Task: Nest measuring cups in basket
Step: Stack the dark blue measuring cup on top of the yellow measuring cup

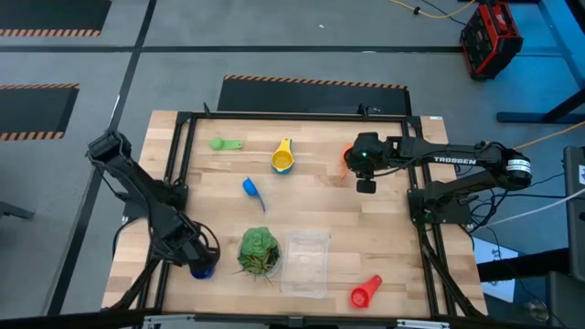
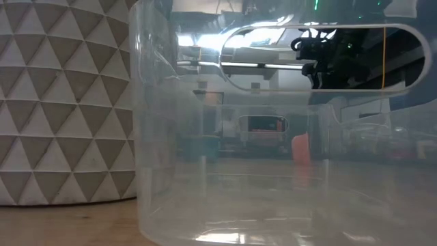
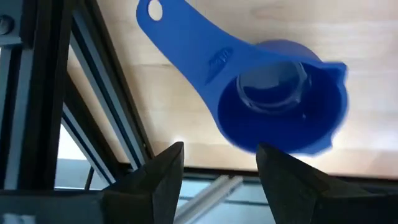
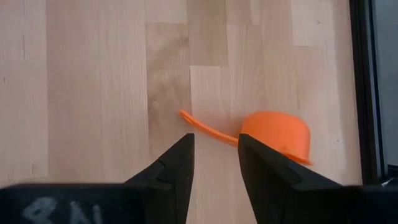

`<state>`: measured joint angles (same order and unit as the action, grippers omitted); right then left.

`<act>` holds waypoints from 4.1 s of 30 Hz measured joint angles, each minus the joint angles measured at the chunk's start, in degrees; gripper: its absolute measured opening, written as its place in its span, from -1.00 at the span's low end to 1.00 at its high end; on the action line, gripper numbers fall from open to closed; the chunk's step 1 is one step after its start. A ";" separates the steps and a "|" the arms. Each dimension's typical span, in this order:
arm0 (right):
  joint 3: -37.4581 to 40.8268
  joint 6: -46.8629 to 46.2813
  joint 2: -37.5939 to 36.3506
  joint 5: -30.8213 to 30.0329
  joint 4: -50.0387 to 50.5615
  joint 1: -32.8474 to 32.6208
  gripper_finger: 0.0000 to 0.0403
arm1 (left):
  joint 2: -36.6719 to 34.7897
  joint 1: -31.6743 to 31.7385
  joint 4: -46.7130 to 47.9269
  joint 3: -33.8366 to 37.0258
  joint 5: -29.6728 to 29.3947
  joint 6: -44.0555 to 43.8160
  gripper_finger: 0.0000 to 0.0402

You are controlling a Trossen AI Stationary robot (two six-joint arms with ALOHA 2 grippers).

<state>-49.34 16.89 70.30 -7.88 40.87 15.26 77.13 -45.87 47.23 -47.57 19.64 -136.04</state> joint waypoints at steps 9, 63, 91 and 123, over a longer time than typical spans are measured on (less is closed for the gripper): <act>0.00 1.86 0.00 -0.02 -0.38 0.00 -0.36 | 6.86 0.02 -2.48 0.00 0.15 1.61 -0.03; 0.00 2.07 0.02 -0.02 -0.51 0.00 -0.36 | -1.13 1.12 3.96 0.12 -9.39 11.40 -0.98; -0.02 2.07 0.02 -0.02 -0.72 0.00 -0.36 | -29.51 32.21 10.58 0.04 -29.49 61.10 -0.98; -0.02 1.61 0.02 -0.02 -0.77 0.00 -0.36 | -3.83 77.59 -25.00 -8.08 -20.16 137.86 -0.98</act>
<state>-49.36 18.50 70.32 -7.90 40.10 15.27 73.30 31.72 22.22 -55.65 -0.51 1.82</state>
